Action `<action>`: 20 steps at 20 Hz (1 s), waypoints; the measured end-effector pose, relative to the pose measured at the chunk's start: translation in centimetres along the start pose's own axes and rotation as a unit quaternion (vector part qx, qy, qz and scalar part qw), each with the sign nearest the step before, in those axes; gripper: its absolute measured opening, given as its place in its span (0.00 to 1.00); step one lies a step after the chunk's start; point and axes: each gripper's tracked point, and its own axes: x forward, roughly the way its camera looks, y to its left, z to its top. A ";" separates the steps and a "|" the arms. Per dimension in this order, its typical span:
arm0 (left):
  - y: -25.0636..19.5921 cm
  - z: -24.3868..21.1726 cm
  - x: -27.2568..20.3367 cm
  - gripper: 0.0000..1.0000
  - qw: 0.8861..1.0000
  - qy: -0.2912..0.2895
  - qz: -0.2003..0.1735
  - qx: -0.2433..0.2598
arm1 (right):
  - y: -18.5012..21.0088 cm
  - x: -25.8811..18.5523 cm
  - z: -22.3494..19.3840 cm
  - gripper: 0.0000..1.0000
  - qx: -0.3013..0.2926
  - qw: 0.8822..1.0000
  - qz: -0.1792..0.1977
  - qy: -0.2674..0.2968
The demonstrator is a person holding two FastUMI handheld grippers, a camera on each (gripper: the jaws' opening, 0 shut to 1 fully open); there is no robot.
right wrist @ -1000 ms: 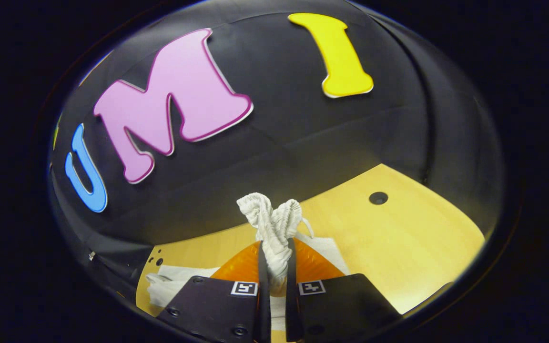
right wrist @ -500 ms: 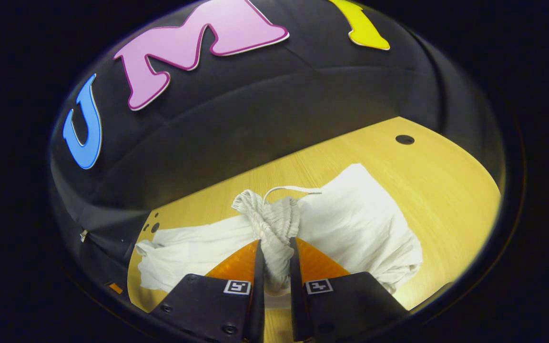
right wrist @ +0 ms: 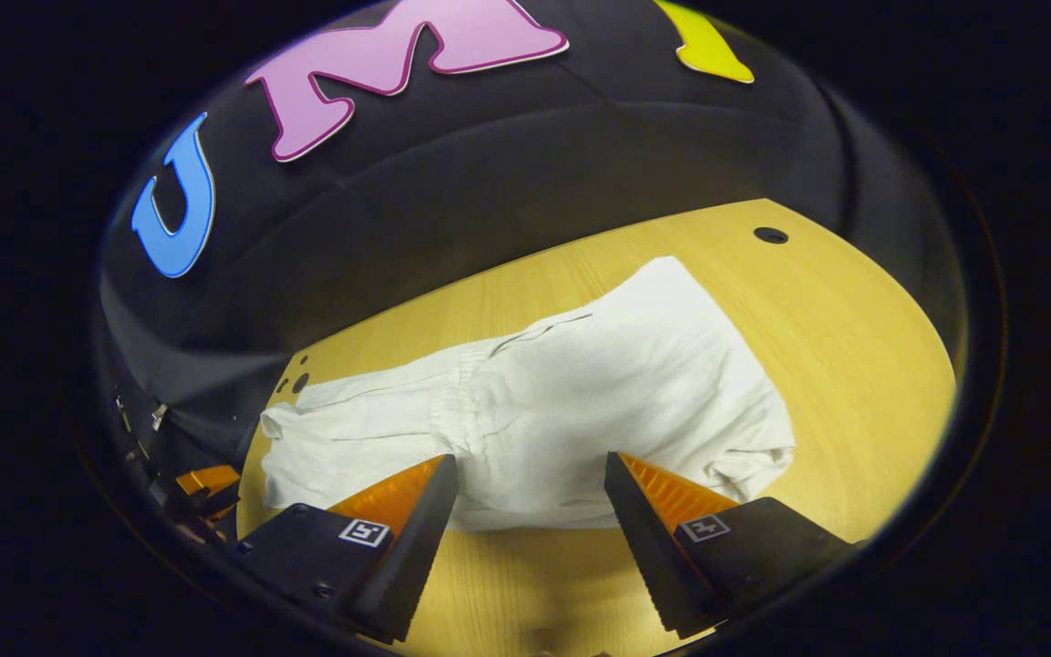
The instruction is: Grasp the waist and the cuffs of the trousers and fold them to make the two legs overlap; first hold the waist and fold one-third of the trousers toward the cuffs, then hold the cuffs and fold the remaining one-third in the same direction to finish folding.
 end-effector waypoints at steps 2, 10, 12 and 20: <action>0.3 0.0 2.3 0.96 1.000 0.001 0.022 0.015 | -1.6 -2.0 -0.4 0.99 -0.005 1.000 -0.011 -0.001; 1.0 -1.0 7.1 0.96 0.996 0.025 0.076 0.034 | -8.0 -9.3 -1.4 0.99 -0.051 0.997 -0.053 0.006; 0.4 -0.9 7.9 0.98 0.996 0.022 0.067 0.050 | -8.2 -10.5 -1.7 0.99 -0.051 0.997 -0.053 0.006; -1.8 -2.4 8.5 0.64 0.983 0.058 0.065 0.165 | -6.3 -12.5 -5.0 0.99 -0.048 0.998 -0.042 0.023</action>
